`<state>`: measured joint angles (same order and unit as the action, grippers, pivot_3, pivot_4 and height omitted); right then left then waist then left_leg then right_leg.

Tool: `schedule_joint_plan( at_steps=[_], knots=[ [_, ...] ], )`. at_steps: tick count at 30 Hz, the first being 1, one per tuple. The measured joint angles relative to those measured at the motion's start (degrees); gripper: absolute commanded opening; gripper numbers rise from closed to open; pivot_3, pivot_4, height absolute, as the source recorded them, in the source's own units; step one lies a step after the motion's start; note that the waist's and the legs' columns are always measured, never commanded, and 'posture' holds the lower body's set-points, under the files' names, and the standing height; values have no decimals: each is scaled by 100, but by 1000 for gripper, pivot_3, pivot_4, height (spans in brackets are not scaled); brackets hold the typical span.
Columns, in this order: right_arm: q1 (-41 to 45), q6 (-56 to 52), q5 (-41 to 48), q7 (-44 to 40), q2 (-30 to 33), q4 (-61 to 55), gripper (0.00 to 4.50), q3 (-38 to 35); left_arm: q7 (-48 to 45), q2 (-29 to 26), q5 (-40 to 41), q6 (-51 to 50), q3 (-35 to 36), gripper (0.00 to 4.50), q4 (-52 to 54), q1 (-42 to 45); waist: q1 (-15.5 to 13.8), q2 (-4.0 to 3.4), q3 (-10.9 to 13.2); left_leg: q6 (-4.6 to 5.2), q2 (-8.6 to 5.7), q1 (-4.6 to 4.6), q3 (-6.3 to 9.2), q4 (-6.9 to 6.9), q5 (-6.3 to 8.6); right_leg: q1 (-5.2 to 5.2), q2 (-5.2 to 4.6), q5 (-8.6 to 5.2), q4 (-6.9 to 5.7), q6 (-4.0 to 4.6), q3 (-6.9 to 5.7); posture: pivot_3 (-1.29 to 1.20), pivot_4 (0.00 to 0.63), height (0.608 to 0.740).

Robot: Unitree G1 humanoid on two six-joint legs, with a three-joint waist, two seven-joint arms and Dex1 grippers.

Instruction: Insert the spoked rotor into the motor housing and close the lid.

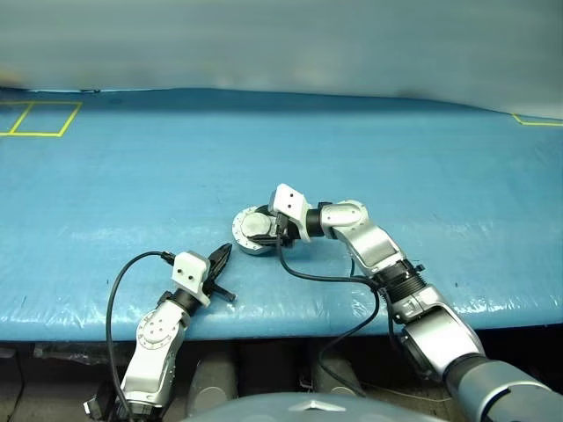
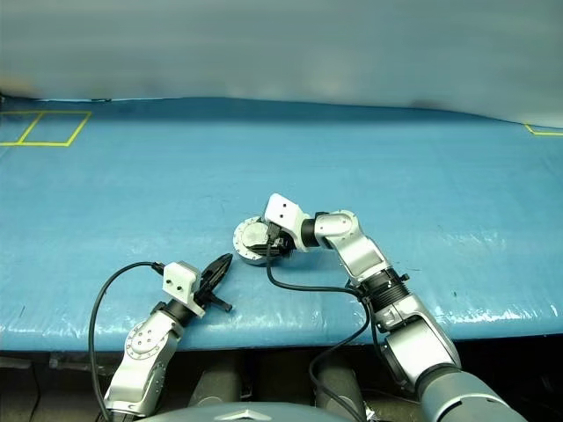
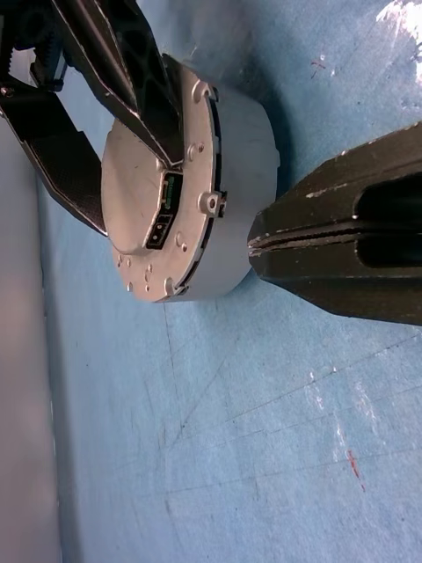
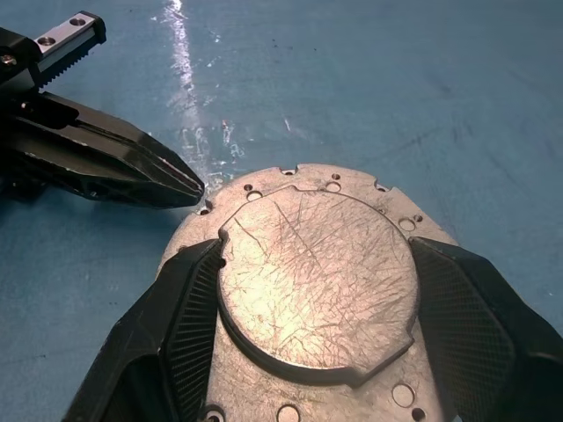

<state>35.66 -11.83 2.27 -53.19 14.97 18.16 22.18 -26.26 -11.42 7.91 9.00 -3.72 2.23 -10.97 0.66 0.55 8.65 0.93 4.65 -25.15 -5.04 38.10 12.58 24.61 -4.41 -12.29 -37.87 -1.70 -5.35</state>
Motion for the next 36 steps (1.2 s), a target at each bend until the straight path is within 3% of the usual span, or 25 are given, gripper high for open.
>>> schedule_joint_plan(
  at_steps=[15, 22, 30, 36],
  knots=[
    [-21, -136, 73, 48, -106, 157, 3013, -120, 39, 2, 46, -88, 54, 0, 44, 41, -1, -1, 0, -1, 3, 17, -3, -2, -1, -10, 0, -2, -2, -1, 3, 0, 150, 740],
    [-71, -280, 84, 106, -161, 115, 3013, -161, 273, -42, 179, -703, 251, 0, 524, 696, -1, -1, -2, -3, 1, 30, 3, -2, -3, -19, 0, -1, -2, -5, 12, 0, 150, 740],
    [-102, -379, 84, 216, -191, 56, 3013, -175, 104, -228, 1151, -2172, 495, 0, 931, 1434, 2, 0, -2, -3, 2, 35, -3, -4, -4, -24, 4, 0, -4, -7, 11, 0, 150, 740],
    [-112, -393, 81, 242, -195, 45, 3013, -175, -4, -602, 1791, -3896, 545, 0, 882, 1751, 3, 0, -2, -4, 1, 42, 5, -4, -5, -30, 4, -1, -4, -8, 13, 0, 150, 740]
  ],
)
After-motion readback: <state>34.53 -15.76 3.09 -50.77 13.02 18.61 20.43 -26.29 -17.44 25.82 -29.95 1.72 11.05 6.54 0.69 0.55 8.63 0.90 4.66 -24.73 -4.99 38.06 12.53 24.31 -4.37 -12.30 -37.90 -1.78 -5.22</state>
